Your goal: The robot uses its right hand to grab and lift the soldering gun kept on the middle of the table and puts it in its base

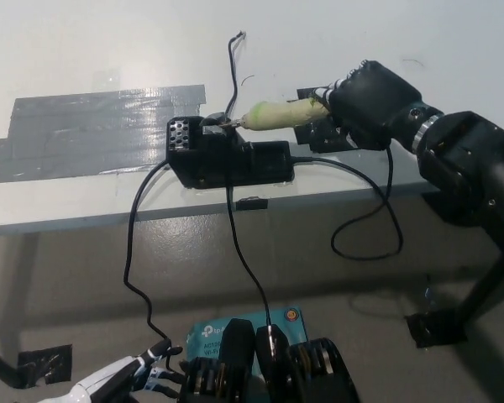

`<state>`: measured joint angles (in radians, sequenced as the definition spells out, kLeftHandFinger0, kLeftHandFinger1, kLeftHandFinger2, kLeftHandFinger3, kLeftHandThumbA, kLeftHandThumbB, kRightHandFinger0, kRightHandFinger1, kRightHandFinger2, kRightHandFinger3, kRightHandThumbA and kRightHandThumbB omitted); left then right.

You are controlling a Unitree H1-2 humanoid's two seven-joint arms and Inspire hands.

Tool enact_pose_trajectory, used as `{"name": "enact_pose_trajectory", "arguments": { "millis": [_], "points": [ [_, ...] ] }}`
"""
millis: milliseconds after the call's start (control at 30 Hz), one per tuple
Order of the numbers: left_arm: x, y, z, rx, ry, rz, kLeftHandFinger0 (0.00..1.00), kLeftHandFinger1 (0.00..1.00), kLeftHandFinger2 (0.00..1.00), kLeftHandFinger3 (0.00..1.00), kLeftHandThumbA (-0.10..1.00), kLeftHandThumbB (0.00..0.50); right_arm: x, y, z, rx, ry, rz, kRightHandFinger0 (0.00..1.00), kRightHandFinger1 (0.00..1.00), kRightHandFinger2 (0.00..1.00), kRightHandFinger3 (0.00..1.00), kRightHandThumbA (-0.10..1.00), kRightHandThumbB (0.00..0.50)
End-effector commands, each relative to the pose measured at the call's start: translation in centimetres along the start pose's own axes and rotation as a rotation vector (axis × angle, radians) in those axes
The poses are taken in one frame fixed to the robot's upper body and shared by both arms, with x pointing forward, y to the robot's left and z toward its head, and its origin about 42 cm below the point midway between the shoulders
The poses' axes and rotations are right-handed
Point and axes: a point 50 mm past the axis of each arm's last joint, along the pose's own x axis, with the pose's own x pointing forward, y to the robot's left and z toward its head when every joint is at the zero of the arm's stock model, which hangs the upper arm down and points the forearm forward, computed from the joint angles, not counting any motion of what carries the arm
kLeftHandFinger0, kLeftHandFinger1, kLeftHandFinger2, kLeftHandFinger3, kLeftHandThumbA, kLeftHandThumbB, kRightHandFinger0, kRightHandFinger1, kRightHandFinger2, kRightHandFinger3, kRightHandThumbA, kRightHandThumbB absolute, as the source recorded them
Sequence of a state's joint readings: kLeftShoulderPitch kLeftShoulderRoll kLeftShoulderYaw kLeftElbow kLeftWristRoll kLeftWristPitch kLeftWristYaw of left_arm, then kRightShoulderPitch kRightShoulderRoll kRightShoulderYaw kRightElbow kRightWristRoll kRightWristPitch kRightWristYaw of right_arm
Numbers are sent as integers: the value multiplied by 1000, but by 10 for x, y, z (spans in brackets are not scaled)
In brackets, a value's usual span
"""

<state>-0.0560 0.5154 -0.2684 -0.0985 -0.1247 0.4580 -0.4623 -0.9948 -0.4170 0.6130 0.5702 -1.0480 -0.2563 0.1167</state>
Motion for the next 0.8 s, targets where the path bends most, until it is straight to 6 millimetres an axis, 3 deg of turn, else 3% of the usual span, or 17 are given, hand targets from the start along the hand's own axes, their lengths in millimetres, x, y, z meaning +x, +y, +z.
{"name": "enact_pose_trajectory", "arguments": {
  "millis": [0, 33, 200, 233, 300, 367, 467, 533, 567, 600, 633, 667, 700, 733, 767],
  "points": [
    [-3, 4, 11, 32, -14, -1, 1000, 783, 789, 1000, 1000, 492, 9, -31, -18, -94, -22, -59, 0, 92, 450, 137, -100, 0],
    [-2, 4, 11, 33, -14, 0, 1000, 777, 783, 1000, 1000, 498, 11, -32, -19, -99, -19, -67, 0, 76, 433, 119, -100, 0],
    [1, 4, 15, 55, -15, -2, 1000, 764, 763, 1000, 1000, 500, 22, -49, -24, -113, 2, -87, 0, 59, 426, 338, -100, 0],
    [1, 4, 15, 56, -15, -2, 1000, 764, 763, 1000, 1000, 500, 22, -49, -24, -114, 2, -88, 0, 50, 420, 348, -100, 0],
    [0, 4, 15, 45, -21, -1, 1000, 749, 770, 987, 1000, 500, 31, -64, -20, -203, -10, -136, 0, 1, 349, 286, -100, 46],
    [1, 4, 17, 51, -23, -2, 1000, 749, 770, 1000, 1000, 500, 34, -69, -18, -205, -13, -156, 0, 0, 298, 238, -100, 40],
    [2, 4, 19, 61, -26, -1, 1000, 740, 762, 984, 1000, 500, 38, -76, -11, -238, -40, -204, 0, 0, 308, 295, -67, 44],
    [3, 5, 20, 59, -27, -5, 1000, 755, 769, 990, 1000, 500, 39, -77, -7, -235, -45, -204, 0, 0, 346, 352, 70, 0],
    [2, 4, 20, 62, -28, -7, 1000, 770, 777, 987, 1000, 500, 40, -76, -5, -233, -52, -201, 0, 0, 342, 360, 79, 0],
    [2, 4, 21, 60, -31, -12, 1000, 783, 788, 1000, 1000, 500, 39, -74, -2, -221, -77, -232, 0, 0, 310, 331, -40, 0],
    [3, 4, 21, 59, -31, -16, 1000, 786, 791, 1000, 1000, 500, 40, -73, -1, -233, -81, -230, 0, 0, 278, 266, -76, 0],
    [3, 4, 21, 61, -31, -18, 1000, 819, 825, 1000, 1000, 500, 39, -68, 2, -212, -89, -246, 0, 0, 251, 177, -96, 44],
    [3, 4, 21, 62, -30, -18, 1000, 842, 845, 1000, 1000, 500, 39, -66, 3, -203, -92, -254, 0, 0, 245, 150, -100, 54],
    [3, 4, 22, 64, -32, -17, 1000, 828, 848, 1000, 1000, 500, 38, -65, 3, -202, -90, -243, 0, 0, 258, 169, -100, 51],
    [3, 4, 23, 68, -34, -16, 1000, 823, 846, 1000, 1000, 500, 38, -60, 5, -202, -91, -224, 0, 0, 277, 117, -100, 25]
  ]
}}
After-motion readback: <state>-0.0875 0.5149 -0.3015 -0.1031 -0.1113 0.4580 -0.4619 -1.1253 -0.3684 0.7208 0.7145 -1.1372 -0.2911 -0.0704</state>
